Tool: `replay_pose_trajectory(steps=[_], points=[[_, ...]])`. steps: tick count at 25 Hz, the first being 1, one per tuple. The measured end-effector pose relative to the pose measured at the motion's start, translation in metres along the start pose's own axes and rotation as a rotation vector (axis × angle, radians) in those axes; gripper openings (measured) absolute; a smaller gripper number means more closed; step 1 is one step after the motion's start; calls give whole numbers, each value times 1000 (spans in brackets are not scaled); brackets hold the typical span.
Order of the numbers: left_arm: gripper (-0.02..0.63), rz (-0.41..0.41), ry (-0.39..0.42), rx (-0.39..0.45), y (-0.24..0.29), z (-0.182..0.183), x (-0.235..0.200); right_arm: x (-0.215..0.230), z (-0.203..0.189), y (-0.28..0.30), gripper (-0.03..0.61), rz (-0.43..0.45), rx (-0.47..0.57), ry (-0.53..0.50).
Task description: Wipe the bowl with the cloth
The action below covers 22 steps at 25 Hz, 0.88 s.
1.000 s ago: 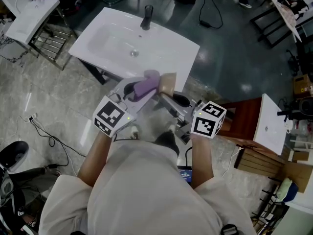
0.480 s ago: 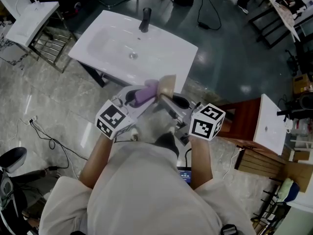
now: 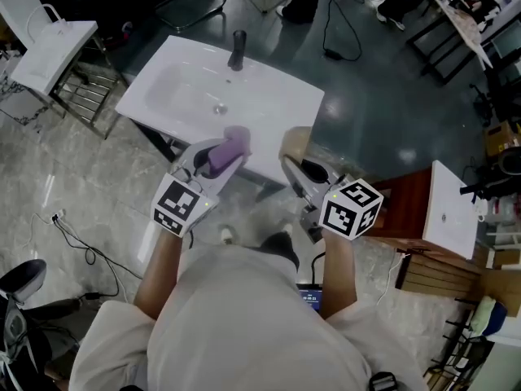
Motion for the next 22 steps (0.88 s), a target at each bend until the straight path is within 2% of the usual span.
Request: replay_pose_trajectory(steps=[3,14,22], points=[[117,26,21,21,-4,17,-10,5,12,-3,14,-35,2,-37],[118,114,92,71,-19,61,-33,4,74,-12,15,-67,87,-137],[118,205,114,85,-34,76,-56,15,87,-21,15,-142,91,-199]])
Point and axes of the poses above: the fingertips, and each gripper's own axes: y forward along the fingers, x to its right, z out of its top, the point moved 3 cm from there along -y, backward along the fingers, and after that the axes turned 7 degrees about -y, right-handed, at the moved point
